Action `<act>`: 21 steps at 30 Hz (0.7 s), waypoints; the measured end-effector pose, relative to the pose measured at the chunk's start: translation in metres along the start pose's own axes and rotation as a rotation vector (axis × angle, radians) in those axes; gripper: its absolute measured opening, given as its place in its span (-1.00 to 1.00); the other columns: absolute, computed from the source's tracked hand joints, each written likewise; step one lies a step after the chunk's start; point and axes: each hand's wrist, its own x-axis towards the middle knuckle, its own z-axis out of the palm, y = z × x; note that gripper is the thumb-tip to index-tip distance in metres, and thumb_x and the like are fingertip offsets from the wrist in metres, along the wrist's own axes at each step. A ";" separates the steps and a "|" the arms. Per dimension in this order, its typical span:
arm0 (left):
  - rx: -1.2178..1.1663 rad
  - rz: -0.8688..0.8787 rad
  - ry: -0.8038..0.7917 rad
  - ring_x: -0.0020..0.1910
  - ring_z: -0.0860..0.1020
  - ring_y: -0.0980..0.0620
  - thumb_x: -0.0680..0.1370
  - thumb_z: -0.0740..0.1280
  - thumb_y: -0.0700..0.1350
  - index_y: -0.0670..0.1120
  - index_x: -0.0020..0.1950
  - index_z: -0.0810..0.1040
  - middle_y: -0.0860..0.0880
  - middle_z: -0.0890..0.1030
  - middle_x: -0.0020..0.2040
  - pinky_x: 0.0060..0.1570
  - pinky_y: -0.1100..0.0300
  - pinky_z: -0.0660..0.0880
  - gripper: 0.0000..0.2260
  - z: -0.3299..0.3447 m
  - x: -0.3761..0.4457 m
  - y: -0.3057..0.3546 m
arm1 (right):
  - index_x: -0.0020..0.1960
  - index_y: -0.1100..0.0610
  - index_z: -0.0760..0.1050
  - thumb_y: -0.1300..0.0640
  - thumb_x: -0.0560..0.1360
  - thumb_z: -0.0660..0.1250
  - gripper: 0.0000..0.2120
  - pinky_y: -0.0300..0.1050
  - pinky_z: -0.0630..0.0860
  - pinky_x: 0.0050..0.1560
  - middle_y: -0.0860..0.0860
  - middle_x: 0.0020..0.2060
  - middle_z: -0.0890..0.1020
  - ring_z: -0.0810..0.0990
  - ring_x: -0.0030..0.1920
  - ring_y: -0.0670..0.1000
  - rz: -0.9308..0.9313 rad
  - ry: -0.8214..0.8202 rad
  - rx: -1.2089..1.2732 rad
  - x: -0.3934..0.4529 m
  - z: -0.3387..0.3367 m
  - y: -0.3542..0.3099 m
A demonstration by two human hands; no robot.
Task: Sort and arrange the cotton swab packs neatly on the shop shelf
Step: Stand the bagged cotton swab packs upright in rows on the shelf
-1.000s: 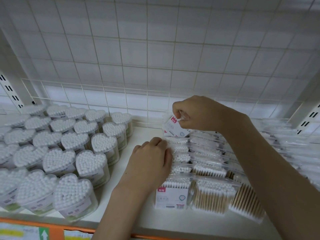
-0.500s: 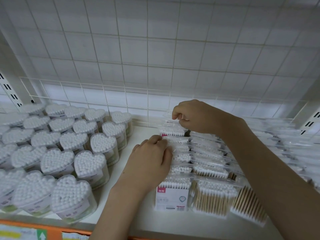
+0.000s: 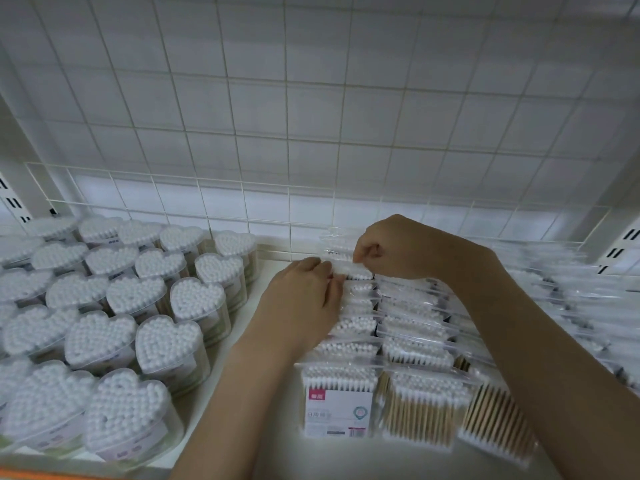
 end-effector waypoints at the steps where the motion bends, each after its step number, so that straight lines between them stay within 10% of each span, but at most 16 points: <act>1: 0.003 -0.014 0.004 0.23 0.44 -0.05 0.62 0.03 0.00 -0.16 0.19 0.50 -0.09 0.53 0.20 0.21 0.10 0.34 -0.64 -0.001 0.000 0.000 | 0.02 0.04 0.61 0.21 0.48 0.20 -0.76 -0.22 0.42 -0.05 -0.11 -0.14 0.57 0.53 -0.07 -0.09 -0.003 0.051 0.010 0.001 0.000 0.002; 6: 0.062 -0.058 0.014 0.18 0.47 -0.08 0.61 0.04 0.03 -0.11 0.25 0.46 -0.07 0.55 0.17 0.18 0.04 0.38 -0.64 -0.004 0.003 -0.001 | 0.17 0.10 0.53 0.25 0.53 0.11 -0.69 -0.15 0.42 0.11 0.00 0.10 0.58 0.51 0.06 -0.03 0.006 0.100 -0.055 0.009 0.008 0.002; 11: 0.088 0.004 0.017 0.32 0.31 -0.03 0.62 0.03 0.00 -0.12 0.34 0.36 -0.04 0.40 0.33 0.26 0.08 0.27 -0.64 -0.002 0.022 -0.002 | -0.03 0.02 0.61 0.28 0.48 0.12 -0.67 -0.03 0.53 0.05 -0.03 -0.08 0.65 0.60 -0.08 0.01 0.028 0.014 0.018 0.010 0.005 -0.003; 17: 0.127 0.036 0.000 -0.03 0.51 -0.08 0.61 0.02 -0.04 -0.13 -0.01 0.50 -0.05 0.53 -0.05 -0.07 0.14 0.32 -0.70 0.005 0.023 -0.004 | 0.19 0.12 0.52 0.28 0.51 0.10 -0.66 -0.04 0.43 0.18 0.03 0.13 0.57 0.50 0.14 0.03 0.044 0.215 -0.059 0.017 0.001 0.005; 21: 0.125 0.034 0.027 0.25 0.40 -0.07 0.61 0.02 -0.02 -0.14 0.14 0.51 -0.07 0.46 0.26 0.13 0.10 0.32 -0.66 0.009 0.027 -0.007 | 0.27 0.10 0.45 0.28 0.52 0.10 -0.63 -0.03 0.38 0.21 0.01 0.17 0.56 0.44 0.19 0.05 0.035 0.151 -0.127 0.022 0.007 0.006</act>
